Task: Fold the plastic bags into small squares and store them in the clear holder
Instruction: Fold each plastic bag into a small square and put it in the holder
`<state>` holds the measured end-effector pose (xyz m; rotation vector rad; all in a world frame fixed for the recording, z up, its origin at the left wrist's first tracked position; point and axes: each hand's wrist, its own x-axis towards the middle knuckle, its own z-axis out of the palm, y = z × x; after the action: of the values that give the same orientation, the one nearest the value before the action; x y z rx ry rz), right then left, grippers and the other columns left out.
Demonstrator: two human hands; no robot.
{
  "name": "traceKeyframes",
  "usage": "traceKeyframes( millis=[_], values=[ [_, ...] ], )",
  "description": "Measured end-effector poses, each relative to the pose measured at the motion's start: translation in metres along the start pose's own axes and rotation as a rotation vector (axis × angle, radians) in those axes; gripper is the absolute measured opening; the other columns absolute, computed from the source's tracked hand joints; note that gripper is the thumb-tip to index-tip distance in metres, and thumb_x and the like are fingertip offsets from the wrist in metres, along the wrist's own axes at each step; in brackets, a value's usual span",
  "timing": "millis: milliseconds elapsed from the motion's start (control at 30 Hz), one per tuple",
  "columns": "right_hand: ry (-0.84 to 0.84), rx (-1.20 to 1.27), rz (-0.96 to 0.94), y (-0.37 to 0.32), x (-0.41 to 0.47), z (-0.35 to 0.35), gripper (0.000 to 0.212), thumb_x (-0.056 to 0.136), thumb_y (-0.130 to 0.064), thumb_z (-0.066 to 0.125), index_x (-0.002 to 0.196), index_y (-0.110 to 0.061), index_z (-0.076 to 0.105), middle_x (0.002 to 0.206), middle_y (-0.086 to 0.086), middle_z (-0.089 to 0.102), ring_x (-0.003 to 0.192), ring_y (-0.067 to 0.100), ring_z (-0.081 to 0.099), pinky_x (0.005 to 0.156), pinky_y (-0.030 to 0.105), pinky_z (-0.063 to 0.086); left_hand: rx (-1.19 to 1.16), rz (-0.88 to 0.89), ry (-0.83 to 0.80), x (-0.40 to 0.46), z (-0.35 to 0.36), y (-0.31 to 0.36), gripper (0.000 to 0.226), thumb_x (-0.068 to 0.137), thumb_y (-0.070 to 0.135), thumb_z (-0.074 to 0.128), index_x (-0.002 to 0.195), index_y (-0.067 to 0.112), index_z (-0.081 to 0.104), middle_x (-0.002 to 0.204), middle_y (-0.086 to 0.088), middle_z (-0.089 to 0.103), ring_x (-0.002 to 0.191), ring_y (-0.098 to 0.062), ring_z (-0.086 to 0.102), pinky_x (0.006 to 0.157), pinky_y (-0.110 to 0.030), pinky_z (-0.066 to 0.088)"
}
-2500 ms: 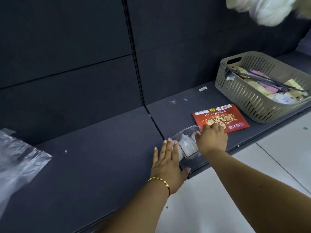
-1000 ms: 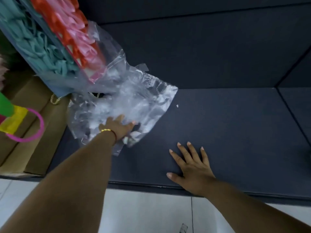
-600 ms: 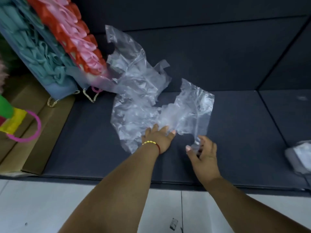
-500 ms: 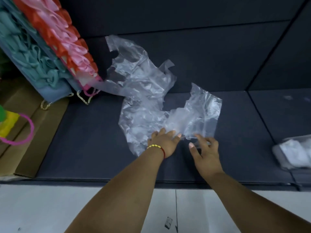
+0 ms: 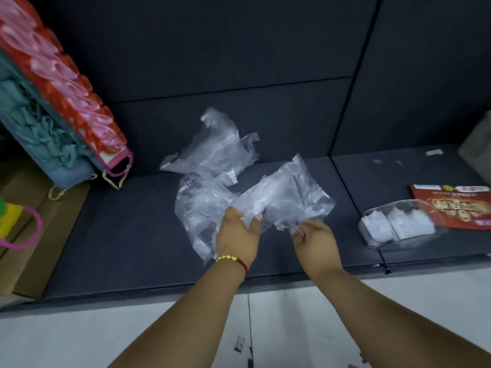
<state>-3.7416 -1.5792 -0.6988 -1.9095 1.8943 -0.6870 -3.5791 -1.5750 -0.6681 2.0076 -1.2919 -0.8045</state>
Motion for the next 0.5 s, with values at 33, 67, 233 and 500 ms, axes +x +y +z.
traceKeyframes(
  millis=[33, 67, 233, 500],
  values=[
    [0.012, 0.004, -0.055, -0.007, -0.005, -0.007, 0.026, 0.098, -0.017, 0.051, 0.073, -0.011, 0.049, 0.090, 0.006, 0.054, 0.089, 0.020, 0.051, 0.076, 0.020, 0.032, -0.128, -0.093, -0.059, -0.009, 0.003, 0.005, 0.035, 0.093, 0.048, 0.056, 0.105, 0.015, 0.053, 0.107, -0.007, 0.063, 0.097, -0.025, 0.059, 0.083, -0.032, 0.046],
    [0.019, 0.006, -0.107, -0.014, -0.012, -0.014, 0.025, 0.097, -0.015, 0.053, 0.072, -0.011, 0.051, 0.090, 0.005, 0.056, 0.088, 0.019, 0.051, 0.080, 0.021, 0.037, -0.267, -0.201, -0.137, -0.016, 0.005, 0.011, 0.036, 0.093, 0.051, 0.055, 0.099, 0.015, 0.056, 0.099, -0.007, 0.065, 0.094, -0.027, 0.062, 0.084, -0.034, 0.049],
    [0.122, -0.009, -0.492, -0.031, -0.062, -0.038, 0.025, 0.086, -0.017, 0.052, 0.080, -0.005, 0.074, 0.089, 0.005, 0.070, 0.078, 0.021, 0.067, 0.072, 0.021, 0.054, -0.971, -0.620, -0.494, -0.037, 0.004, 0.031, 0.083, 0.084, 0.064, 0.062, 0.138, 0.003, 0.046, 0.118, -0.018, 0.064, 0.082, -0.025, 0.069, 0.073, -0.036, 0.056],
    [-0.142, 0.049, -0.839, -0.022, -0.115, -0.084, 0.019, 0.088, -0.016, 0.052, 0.083, -0.011, 0.070, 0.088, -0.002, 0.065, 0.076, 0.017, 0.057, 0.070, 0.028, 0.052, -0.826, -0.652, -0.523, -0.063, 0.001, 0.049, 0.028, 0.098, 0.027, 0.057, 0.100, 0.000, 0.065, 0.095, -0.017, 0.068, 0.095, -0.031, 0.065, 0.080, -0.041, 0.054]
  ],
)
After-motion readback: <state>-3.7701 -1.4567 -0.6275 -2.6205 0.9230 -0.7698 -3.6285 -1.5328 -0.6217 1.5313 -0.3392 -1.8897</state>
